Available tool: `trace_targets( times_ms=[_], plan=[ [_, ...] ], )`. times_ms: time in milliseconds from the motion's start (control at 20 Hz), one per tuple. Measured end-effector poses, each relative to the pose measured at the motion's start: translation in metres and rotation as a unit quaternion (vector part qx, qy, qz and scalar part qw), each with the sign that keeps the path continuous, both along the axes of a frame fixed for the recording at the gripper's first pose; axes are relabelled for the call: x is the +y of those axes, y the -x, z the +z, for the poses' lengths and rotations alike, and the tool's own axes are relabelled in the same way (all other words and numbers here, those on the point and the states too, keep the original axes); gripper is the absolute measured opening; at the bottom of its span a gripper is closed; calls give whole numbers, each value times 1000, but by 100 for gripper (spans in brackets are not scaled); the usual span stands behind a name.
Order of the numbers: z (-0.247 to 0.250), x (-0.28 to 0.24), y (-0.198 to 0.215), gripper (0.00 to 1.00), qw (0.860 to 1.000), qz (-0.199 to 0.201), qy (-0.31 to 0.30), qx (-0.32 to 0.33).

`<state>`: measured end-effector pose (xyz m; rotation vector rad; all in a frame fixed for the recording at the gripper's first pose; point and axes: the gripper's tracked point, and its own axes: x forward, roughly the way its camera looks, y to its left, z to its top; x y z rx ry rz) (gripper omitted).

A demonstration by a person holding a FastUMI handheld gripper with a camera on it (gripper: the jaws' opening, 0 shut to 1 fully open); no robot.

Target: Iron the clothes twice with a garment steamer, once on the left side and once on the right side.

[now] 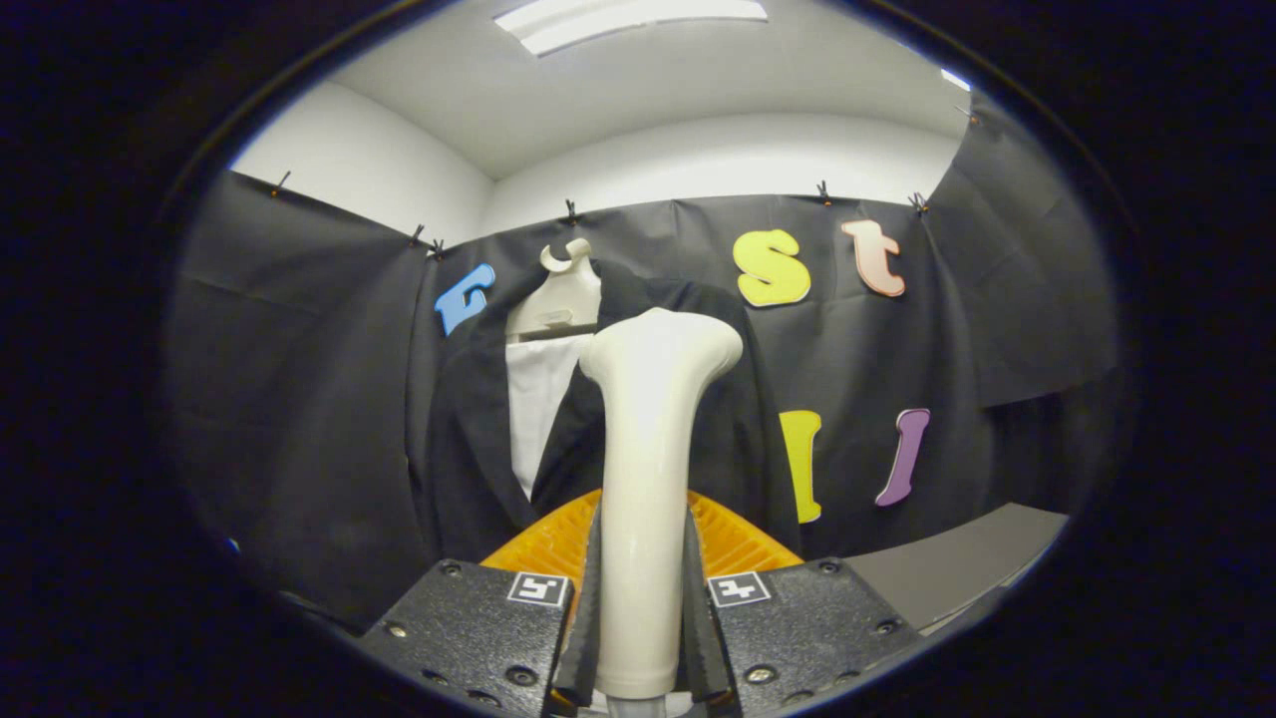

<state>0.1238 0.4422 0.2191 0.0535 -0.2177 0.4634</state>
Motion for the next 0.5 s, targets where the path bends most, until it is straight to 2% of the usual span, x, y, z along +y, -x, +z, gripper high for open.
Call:
trace_targets(
  times_ms=[500],
  plan=[
    [-78, 4, 13, 38, 998, 3, 18, 59]
  ],
)
